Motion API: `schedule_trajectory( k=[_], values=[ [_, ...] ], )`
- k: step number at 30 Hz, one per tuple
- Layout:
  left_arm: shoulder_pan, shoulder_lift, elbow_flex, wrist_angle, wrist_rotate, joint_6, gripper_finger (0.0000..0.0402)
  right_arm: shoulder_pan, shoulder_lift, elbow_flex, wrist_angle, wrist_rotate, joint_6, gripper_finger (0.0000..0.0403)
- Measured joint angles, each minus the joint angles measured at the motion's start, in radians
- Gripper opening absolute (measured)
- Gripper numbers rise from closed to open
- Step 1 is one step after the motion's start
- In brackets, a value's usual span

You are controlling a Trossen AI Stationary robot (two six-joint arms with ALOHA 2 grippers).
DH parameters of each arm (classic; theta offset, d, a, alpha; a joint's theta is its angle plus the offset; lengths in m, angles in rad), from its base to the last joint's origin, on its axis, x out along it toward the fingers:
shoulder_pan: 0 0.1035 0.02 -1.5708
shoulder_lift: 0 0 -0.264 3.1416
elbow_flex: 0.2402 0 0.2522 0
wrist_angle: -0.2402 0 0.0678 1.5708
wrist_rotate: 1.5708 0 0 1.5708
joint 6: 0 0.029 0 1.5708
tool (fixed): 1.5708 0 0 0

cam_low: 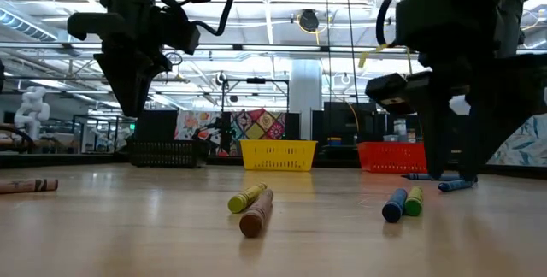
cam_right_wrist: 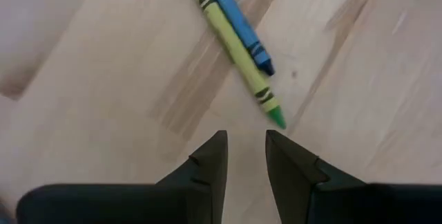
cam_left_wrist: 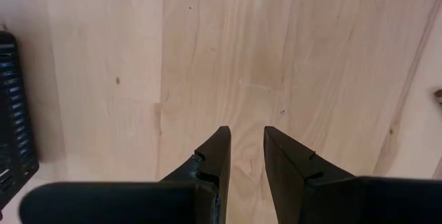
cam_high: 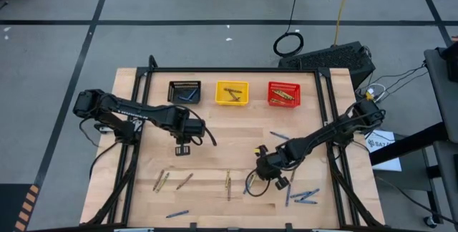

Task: Sort crayons
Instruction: Put the right green crayon into the red bin

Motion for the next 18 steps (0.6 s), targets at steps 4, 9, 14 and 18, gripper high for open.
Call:
schedule_trajectory(
  k=[4, 9, 14, 18],
  values=[
    [0.000, 0.000, 0.000, 0.000, 0.000, 0.000, 0.0080, 0.010, -0.001, 0.000, 0.034, 0.076, -0.051, 0.0084],
    [0.000, 0.000, 0.000, 0.000, 0.000, 0.000, 0.0080, 0.010, 0.002, 0.000, 0.093, 0.067, -0.082, 0.0084],
    [0.000, 0.000, 0.000, 0.000, 0.000, 0.000, 0.0080, 0.010, 0.004, 0.000, 0.131, 0.066, -0.096, 0.0084],
    [0.000, 0.000, 0.000, 0.000, -0.001, 0.001, 0.0080, 0.010, 0.004, 0.000, 0.128, 0.065, -0.096, 0.0084]
  ],
)
